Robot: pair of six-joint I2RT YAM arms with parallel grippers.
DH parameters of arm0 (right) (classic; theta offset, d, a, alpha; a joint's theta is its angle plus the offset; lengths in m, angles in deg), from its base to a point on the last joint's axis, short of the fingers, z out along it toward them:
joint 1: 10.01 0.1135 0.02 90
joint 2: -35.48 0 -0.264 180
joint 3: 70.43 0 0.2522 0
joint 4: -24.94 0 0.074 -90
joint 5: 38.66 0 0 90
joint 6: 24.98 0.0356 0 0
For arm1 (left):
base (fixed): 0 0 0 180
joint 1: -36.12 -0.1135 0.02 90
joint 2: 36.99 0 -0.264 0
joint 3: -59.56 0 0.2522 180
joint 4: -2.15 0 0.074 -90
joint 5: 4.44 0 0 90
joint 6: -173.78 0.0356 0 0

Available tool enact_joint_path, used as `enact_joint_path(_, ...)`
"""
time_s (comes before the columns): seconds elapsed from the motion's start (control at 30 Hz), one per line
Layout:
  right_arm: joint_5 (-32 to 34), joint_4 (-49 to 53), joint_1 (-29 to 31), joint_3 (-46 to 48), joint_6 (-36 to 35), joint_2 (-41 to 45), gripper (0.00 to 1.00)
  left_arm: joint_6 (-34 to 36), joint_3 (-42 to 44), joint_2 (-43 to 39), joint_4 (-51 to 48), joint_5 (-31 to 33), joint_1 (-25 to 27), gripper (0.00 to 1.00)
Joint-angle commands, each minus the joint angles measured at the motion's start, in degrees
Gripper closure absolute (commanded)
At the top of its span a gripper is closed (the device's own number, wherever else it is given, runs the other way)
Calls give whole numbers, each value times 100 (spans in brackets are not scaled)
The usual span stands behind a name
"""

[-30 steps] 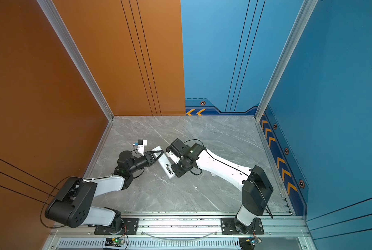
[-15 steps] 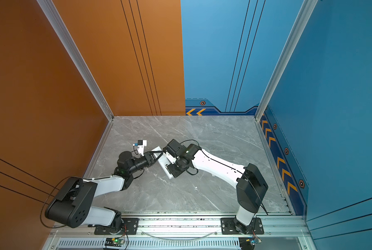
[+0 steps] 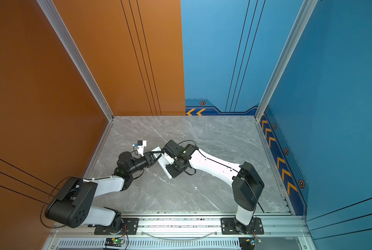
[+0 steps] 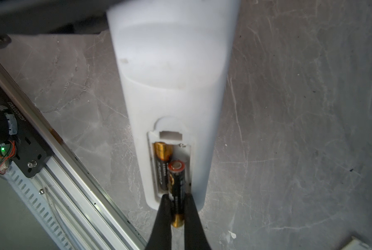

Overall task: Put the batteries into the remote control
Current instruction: 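Lower the battery into the compartment beside the first battery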

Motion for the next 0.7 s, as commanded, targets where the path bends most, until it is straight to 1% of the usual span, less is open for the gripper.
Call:
enact_joint_path(0.0,42,-9,19,-169,116,-109,100,-25,87,-57,219,-3,-57,100)
enact_joint_path(0.67,54,43,36,-287,161,-310,100,-85,101,-30,311,-24,-74,100)
